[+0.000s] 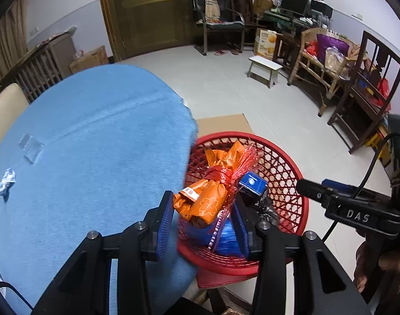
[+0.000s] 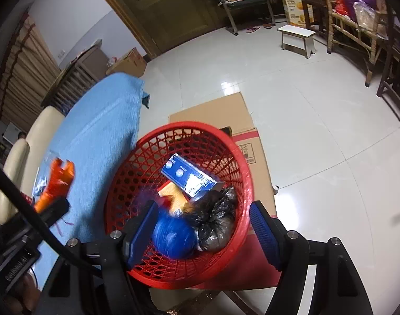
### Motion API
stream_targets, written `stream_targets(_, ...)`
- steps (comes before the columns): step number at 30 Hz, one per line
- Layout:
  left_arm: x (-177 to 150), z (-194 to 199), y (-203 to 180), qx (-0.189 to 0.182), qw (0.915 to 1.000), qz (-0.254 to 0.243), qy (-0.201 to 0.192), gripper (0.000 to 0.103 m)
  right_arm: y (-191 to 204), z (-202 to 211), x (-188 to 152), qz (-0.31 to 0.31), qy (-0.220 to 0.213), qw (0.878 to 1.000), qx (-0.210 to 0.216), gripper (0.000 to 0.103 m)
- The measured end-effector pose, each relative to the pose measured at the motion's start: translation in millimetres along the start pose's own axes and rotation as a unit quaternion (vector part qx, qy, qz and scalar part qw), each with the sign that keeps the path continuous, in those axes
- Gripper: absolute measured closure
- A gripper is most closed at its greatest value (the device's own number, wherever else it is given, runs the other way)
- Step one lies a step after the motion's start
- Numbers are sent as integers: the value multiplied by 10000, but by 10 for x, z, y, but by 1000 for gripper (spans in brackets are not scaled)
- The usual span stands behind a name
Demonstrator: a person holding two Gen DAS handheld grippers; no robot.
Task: Collect trash
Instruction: 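Open the right tool dropping the blue bag while the left drops the orange item, then move both open tools back over the table toward the remaining trash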
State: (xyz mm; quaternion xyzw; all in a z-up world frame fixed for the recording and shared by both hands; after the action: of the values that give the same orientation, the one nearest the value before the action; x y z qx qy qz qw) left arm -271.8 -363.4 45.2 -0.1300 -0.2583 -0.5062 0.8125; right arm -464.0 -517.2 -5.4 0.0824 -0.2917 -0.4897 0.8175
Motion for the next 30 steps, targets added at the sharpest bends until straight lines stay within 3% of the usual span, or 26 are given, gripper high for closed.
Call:
stream_targets(3,-10,-96,-44,-186,9997,49,134,45,-33,41,27,-67,-60,10000,30,28)
stream_targets(5,3,-190,-79,-281,9992,50,279,30,-38,52,41,-94,-84,9999,58,28)
stream_targets(11,-18,-194,42,-406,9985,182,332,30,20,55,53,-57,-126,9999,89,28)
stream_targets(17,-77,40,602,-186,9965,812,13,28,120,55,35,-5,-135,9998,117,28)
stream_targets(30,-848,383,1802,530,9772,2052,-121,28,841,-160,-158,642,128,9976,237,28)
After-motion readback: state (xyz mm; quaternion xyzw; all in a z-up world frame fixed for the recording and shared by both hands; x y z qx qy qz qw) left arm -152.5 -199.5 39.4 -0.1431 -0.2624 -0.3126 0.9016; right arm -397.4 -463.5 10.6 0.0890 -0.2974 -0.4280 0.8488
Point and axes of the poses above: each gripper's, at about its wrist camera, not at the fingertips, and z roughly against the way its jaws point, y to its left, x to its top, the point moved 3 cm from there along -z, roughly the way its jaws point, and after that the axes turned 5 degrees about -z, right-handed, at the moved point
